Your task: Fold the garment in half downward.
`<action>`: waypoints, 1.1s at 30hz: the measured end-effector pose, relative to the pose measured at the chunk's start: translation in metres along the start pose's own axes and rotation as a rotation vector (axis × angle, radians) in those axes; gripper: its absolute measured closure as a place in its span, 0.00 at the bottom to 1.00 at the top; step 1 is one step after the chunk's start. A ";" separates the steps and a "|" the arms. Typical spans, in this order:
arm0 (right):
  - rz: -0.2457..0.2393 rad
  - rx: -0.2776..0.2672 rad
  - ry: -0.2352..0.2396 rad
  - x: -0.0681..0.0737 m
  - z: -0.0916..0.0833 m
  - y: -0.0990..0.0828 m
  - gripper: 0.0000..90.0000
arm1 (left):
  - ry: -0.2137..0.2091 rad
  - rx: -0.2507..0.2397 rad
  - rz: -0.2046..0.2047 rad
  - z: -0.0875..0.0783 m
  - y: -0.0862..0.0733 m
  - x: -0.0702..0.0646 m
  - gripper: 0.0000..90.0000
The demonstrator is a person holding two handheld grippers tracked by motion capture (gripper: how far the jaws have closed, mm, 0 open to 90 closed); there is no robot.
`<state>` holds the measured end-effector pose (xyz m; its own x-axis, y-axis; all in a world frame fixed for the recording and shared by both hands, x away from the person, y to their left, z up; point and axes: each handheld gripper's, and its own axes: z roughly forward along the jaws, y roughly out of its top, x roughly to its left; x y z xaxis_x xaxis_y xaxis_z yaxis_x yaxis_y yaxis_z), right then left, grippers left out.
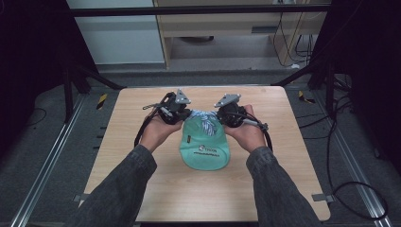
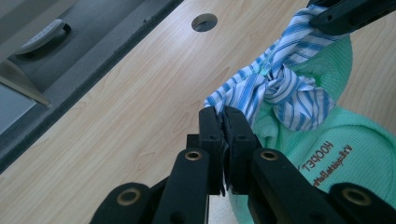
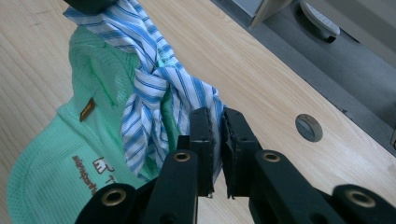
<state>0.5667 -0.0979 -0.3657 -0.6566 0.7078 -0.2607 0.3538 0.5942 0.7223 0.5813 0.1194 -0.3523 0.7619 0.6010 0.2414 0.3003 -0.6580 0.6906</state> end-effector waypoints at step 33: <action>-0.021 -0.003 0.014 0.017 -0.005 -0.031 0.92 | -0.011 -0.019 0.029 0.001 -0.021 -0.032 0.97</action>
<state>0.5415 -0.1061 -0.3895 -0.6728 0.6901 -0.2667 0.3380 0.6073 0.7190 0.5512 0.1136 -0.3757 0.7765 0.5765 0.2542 0.2670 -0.6665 0.6960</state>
